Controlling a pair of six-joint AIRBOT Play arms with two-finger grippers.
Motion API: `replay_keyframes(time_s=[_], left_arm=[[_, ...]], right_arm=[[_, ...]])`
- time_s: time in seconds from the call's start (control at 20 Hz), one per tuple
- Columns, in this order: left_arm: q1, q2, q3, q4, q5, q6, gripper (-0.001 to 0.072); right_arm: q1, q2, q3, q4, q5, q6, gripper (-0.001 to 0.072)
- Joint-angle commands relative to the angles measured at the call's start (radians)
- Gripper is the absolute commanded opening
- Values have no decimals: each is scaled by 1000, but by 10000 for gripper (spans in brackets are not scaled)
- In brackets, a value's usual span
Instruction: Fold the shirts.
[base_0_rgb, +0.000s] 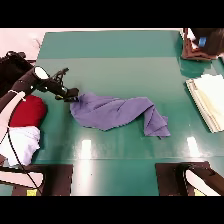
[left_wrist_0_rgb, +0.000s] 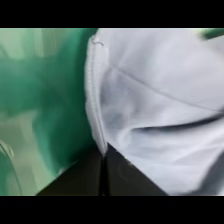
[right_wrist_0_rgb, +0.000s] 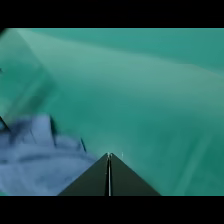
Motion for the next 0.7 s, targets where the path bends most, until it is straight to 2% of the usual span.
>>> replay_keyframes(time_s=[0.0, 0.05, 0.1, 0.15, 0.25, 0.35, 0.4, 0.65], left_arm=[[6, 61, 91, -2, 4, 15, 29], [6, 81, 114, -2, 9, 19, 29], [6, 98, 129, -1, 15, 19, 28], [6, 114, 133, -1, 23, 19, 29], [5, 119, 132, -1, 19, 17, 29], [3, 118, 132, -1, -1, 17, 29], [3, 118, 132, -1, -3, 17, 29], [3, 118, 132, -2, -8, 16, 29]], right_arm=[[-153, 31, -261, -3, 136, 7, 21], [-201, 45, -375, -4, 135, 8, 213], [-262, 51, -500, -3, 135, 16, 504], [-322, 49, -618, -1, 123, 31, 559], [-406, 26, -809, 8, 47, 56, 553], [-435, -24, -927, 10, -16, 55, 448], [-435, -61, -963, 34, -49, 42, 448], [-433, -239, -996, 347, -171, -87, 448]])
